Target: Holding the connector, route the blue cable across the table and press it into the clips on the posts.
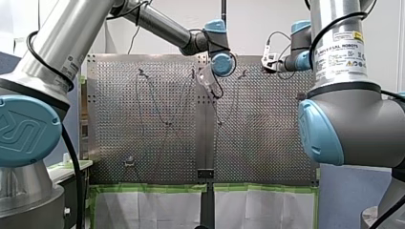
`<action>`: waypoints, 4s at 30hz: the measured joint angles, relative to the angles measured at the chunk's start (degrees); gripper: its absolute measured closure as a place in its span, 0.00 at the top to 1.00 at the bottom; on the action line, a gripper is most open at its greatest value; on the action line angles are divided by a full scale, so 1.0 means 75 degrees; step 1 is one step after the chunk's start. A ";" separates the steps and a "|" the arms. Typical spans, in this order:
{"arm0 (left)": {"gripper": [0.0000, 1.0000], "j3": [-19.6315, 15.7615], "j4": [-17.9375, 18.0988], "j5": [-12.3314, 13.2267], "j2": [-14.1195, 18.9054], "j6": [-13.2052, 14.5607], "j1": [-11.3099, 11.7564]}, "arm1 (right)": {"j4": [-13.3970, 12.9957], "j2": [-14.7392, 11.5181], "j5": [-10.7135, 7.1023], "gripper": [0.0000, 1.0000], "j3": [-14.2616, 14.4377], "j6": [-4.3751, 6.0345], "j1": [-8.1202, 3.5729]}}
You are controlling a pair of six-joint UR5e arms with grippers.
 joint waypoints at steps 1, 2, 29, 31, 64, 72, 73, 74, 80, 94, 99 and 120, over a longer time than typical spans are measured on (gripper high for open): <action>1.00 -0.0075 0.0080 -0.0001 -0.0020 -0.0034 -0.0034 | 0.0000 0.0000 0.0000 0.00 0.0000 -0.0001 0.0000; 1.00 -0.0133 0.0137 -0.0005 -0.0029 -0.0050 -0.0058 | 0.0000 0.0001 -0.0001 0.00 0.0000 -0.0001 0.0000; 1.00 -0.2006 0.2010 0.0355 -0.0150 -0.0211 -0.0101 | 0.0046 0.0035 0.0011 0.00 0.0020 0.0004 -0.0009; 1.00 -0.2157 0.2157 0.0428 -0.0218 -0.0170 -0.0032 | 0.0047 0.0038 0.0011 0.00 0.0018 0.0007 -0.0010; 1.00 -0.4266 0.4268 0.0010 -0.2269 -0.0026 0.0375 | 0.0035 0.0095 0.0048 0.00 0.0017 -0.0002 -0.0055; 1.00 -0.4804 0.4804 -0.0136 -0.2805 -0.0047 0.0296 | 0.0056 0.0105 0.0046 0.00 0.0020 -0.0001 -0.0058; 1.00 -0.4880 0.4884 -0.0138 -0.2881 -0.0055 0.0291 | 0.0063 0.0105 0.0047 0.00 0.0021 -0.0001 -0.0058; 1.00 -0.4934 0.4938 -0.0137 -0.2936 -0.0060 0.0288 | 0.0071 0.0104 0.0047 0.00 0.0025 -0.0001 -0.0058; 1.00 -0.5310 0.5311 -0.0128 -0.3291 0.0013 0.0277 | 0.0087 0.0100 0.0063 0.00 0.0032 0.0031 -0.0067; 1.00 -0.5645 0.5648 -0.0110 -0.3403 0.0183 0.0248 | 0.0084 0.0107 0.0081 0.00 0.0035 0.0022 -0.0082; 1.00 -0.5647 0.5650 -0.0109 -0.3404 0.0184 0.0248 | 0.0083 0.0106 0.0081 0.00 0.0035 0.0022 -0.0082; 1.00 -0.5648 0.5650 -0.0109 -0.3404 0.0184 0.0248 | 0.0083 0.0107 0.0081 0.00 0.0035 0.0022 -0.0082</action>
